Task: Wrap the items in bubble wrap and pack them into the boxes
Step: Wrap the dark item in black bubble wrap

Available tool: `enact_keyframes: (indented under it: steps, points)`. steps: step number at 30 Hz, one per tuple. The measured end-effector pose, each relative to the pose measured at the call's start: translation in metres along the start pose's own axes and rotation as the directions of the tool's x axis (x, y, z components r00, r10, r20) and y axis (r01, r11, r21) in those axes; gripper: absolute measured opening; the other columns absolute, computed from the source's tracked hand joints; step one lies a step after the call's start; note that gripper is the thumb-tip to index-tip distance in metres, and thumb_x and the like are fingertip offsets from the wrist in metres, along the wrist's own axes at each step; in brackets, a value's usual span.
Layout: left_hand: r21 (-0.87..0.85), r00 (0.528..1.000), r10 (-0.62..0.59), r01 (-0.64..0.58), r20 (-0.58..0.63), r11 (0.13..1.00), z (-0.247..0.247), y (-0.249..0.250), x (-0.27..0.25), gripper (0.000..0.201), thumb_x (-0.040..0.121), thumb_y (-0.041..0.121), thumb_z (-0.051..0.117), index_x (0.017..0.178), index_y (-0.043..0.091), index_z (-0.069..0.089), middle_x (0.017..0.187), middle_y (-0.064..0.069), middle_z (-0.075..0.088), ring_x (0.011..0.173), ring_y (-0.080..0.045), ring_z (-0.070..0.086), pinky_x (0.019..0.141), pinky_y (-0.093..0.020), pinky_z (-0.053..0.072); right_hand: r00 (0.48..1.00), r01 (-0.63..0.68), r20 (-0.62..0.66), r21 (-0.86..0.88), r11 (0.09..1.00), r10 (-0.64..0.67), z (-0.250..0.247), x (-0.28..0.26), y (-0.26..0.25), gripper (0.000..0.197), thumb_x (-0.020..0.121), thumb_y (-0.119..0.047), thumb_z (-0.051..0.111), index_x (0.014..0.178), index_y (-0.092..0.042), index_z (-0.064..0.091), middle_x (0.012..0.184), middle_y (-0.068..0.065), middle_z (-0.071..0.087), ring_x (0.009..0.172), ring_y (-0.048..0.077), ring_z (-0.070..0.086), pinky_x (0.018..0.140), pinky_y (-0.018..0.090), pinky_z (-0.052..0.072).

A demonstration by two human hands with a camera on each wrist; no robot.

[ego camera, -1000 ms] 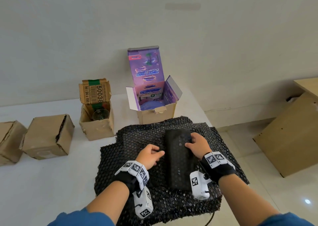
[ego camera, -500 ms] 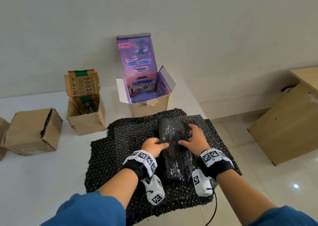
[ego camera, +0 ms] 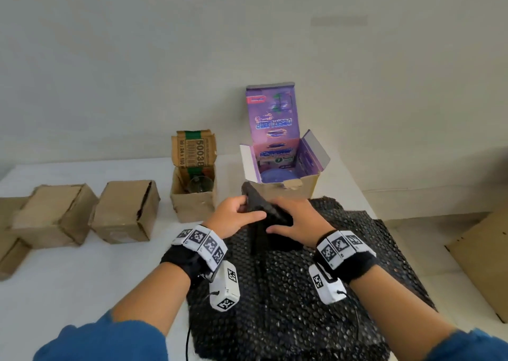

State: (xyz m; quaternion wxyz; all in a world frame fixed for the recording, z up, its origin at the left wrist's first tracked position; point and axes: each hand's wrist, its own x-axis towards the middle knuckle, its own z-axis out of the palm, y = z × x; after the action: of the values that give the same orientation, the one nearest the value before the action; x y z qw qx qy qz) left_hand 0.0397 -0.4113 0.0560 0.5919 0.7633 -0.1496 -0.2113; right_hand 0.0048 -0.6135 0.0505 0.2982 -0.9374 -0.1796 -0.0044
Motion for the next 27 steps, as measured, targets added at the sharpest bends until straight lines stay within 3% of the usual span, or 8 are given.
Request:
enact_keyframes:
  steps: [2, 4, 7, 9, 13, 19, 23, 27]
  points:
    - [0.154, 0.986, 0.043, -0.018, -0.163, 0.988, -0.019, -0.004, -0.006, 0.03, 0.075, 0.028, 0.078, 0.097, 0.016, 0.062, 0.099, -0.003, 0.068, 0.091, -0.017, 0.065, 0.089, -0.038, 0.051, 1.0, 0.014, -0.002, 0.058, 0.998, -0.014, 0.006, 0.016, -0.016, 0.039, 0.079, -0.039, 0.072, 0.112, -0.019, 0.062, 0.101, -0.001, 0.067, 0.093, 0.015, 0.06, 0.083, 0.033, 0.047]
    - [0.333, 0.94, 0.138, -0.028, -0.313, 0.943, -0.039, -0.009, -0.012, 0.064, 0.059, 0.046, 0.084, 0.106, 0.019, 0.05, 0.109, -0.001, 0.053, 0.095, -0.013, 0.055, 0.086, -0.03, 0.048, 1.0, -0.001, 0.01, 0.08, 0.997, 0.0, 0.012, 0.031, -0.031, 0.028, 0.081, -0.033, 0.072, 0.098, -0.012, 0.064, 0.086, 0.001, 0.066, 0.079, 0.017, 0.059, 0.071, 0.032, 0.045]
    - [0.532, 0.934, 0.256, -0.088, -0.25, 0.842, -0.07, -0.014, -0.021, 0.108, 0.047, 0.053, 0.086, 0.133, 0.02, 0.03, 0.129, 0.005, 0.03, 0.119, -0.007, 0.033, 0.102, -0.024, 0.032, 0.998, -0.017, 0.054, 0.126, 0.992, 0.011, 0.021, 0.056, -0.051, 0.027, 0.081, -0.033, 0.072, 0.087, -0.009, 0.062, 0.077, 0.002, 0.064, 0.073, 0.017, 0.057, 0.067, 0.026, 0.044]
    - [0.586, 0.959, 0.247, -0.119, -0.142, 0.801, -0.087, -0.015, -0.023, 0.099, 0.055, 0.046, 0.086, 0.135, 0.02, 0.032, 0.13, 0.006, 0.035, 0.121, -0.007, 0.031, 0.103, -0.023, 0.029, 0.998, -0.037, 0.053, 0.119, 0.992, 0.031, 0.025, 0.074, -0.063, 0.028, 0.079, -0.035, 0.074, 0.078, -0.011, 0.058, 0.069, -0.002, 0.056, 0.068, 0.015, 0.051, 0.06, 0.019, 0.036]
    - [0.519, 0.956, 0.216, -0.084, -0.199, 0.851, -0.119, -0.025, -0.019, 0.055, 0.074, 0.036, 0.077, 0.118, 0.022, 0.047, 0.105, 0.011, 0.057, 0.099, -0.008, 0.056, 0.074, -0.011, 0.04, 0.994, -0.105, -0.027, 0.099, 0.99, 0.108, 0.034, 0.107, -0.084, 0.036, 0.075, -0.043, 0.075, 0.077, -0.013, 0.055, 0.072, 0.004, 0.057, 0.07, 0.02, 0.053, 0.06, 0.028, 0.037]
    - [0.208, 0.917, 0.121, -0.043, -0.379, 0.977, -0.162, -0.044, 0.001, 0.051, 0.078, 0.025, 0.075, 0.117, 0.024, 0.044, 0.104, -0.001, 0.067, 0.093, -0.015, 0.066, 0.082, -0.037, 0.056, 0.988, -0.144, 0.009, 0.439, 0.887, 0.155, 0.047, 0.146, -0.096, 0.053, 0.081, -0.027, 0.073, 0.119, -0.031, 0.036, 0.106, -0.001, 0.063, 0.098, 0.013, 0.064, 0.085, 0.027, 0.052]
    - [0.108, 0.885, 0.079, -0.033, -0.459, 0.994, -0.182, -0.051, 0.018, 0.047, 0.078, 0.017, 0.075, 0.108, 0.018, 0.038, 0.102, -0.004, 0.059, 0.082, -0.019, 0.065, 0.067, -0.027, 0.053, 0.959, -0.18, -0.102, 0.497, 0.849, 0.263, 0.058, 0.167, -0.098, 0.05, 0.083, -0.011, 0.068, 0.115, -0.031, 0.035, 0.102, 0.002, 0.063, 0.094, 0.015, 0.064, 0.079, 0.025, 0.054]
    - [0.275, 0.9, 0.08, 0.045, -0.428, 0.96, -0.193, -0.062, 0.035, 0.037, 0.078, 0.017, 0.075, 0.104, 0.015, 0.05, 0.106, -0.002, 0.058, 0.093, -0.017, 0.061, 0.075, -0.026, 0.048, 0.914, -0.254, -0.192, 0.42, 0.871, 0.358, 0.074, 0.189, -0.096, 0.035, 0.083, -0.01, 0.067, 0.106, -0.026, 0.046, 0.099, -0.005, 0.059, 0.093, 0.012, 0.058, 0.072, 0.015, 0.045]
